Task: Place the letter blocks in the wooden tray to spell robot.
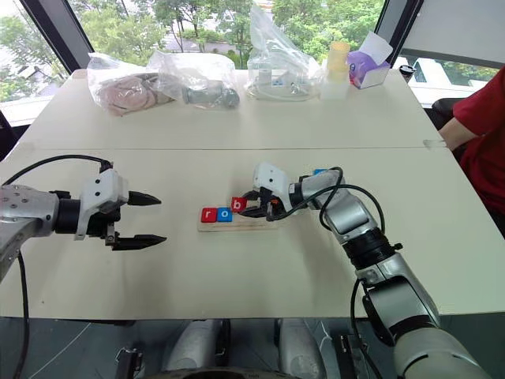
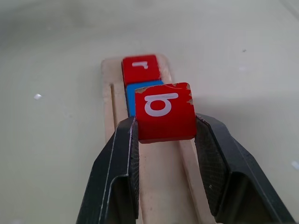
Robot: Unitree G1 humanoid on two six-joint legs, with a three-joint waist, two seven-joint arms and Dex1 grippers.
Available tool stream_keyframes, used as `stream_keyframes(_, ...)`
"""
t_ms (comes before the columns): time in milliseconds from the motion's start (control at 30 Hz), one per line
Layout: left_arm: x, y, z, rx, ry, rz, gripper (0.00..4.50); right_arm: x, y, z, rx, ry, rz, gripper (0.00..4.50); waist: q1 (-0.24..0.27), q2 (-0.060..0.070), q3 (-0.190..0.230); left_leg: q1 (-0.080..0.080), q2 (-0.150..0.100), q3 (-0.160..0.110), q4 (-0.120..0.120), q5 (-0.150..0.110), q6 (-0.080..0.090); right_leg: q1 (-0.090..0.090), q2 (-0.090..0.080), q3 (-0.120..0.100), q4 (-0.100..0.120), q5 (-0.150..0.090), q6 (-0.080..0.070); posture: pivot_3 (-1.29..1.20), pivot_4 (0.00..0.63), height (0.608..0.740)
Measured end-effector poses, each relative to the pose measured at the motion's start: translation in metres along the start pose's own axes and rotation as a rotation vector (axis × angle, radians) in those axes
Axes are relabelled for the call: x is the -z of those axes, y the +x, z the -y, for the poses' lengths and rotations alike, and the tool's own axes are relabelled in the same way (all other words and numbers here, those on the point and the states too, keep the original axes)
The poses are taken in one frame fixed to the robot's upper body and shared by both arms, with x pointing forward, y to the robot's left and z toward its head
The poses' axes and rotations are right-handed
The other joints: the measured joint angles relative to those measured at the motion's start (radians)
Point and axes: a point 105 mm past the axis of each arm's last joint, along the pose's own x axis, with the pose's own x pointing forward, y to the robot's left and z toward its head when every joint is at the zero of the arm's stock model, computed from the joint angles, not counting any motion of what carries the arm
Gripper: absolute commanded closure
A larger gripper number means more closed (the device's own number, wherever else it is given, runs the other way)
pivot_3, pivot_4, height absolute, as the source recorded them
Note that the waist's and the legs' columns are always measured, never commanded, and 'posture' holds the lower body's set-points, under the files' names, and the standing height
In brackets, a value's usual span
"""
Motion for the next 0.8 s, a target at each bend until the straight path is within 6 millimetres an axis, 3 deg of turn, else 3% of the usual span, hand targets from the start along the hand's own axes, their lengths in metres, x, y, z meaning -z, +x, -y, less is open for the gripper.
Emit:
stream_keyframes(367, -0.010, 0.004, 0.004, -0.023, -0.003, 0.047, 0.00, 0.015, 0.008, -0.006, -0.051, -0.006, -0.067, 3.39, -0.005, 0.000, 0.000, 0.001, 0.000, 0.000, 0.000, 0.000, 0.000, 0.000, 0.002, 0.000, 0.001, 0.000, 0.000, 0.00, 0.150, 0.740)
stream_keyframes(800, -0.014, 0.006, 0.003, -0.038, 0.005, 0.067, 0.00, 0.015, 0.011, 0.001, -0.039, -0.035, -0.081, 3.39, -0.004, 0.000, 0.000, 0.001, 0.000, 0.000, 0.000, 0.000, 0.000, 0.000, 0.002, 0.000, 0.001, 0.000, 0.000, 0.00, 0.150, 0.740)
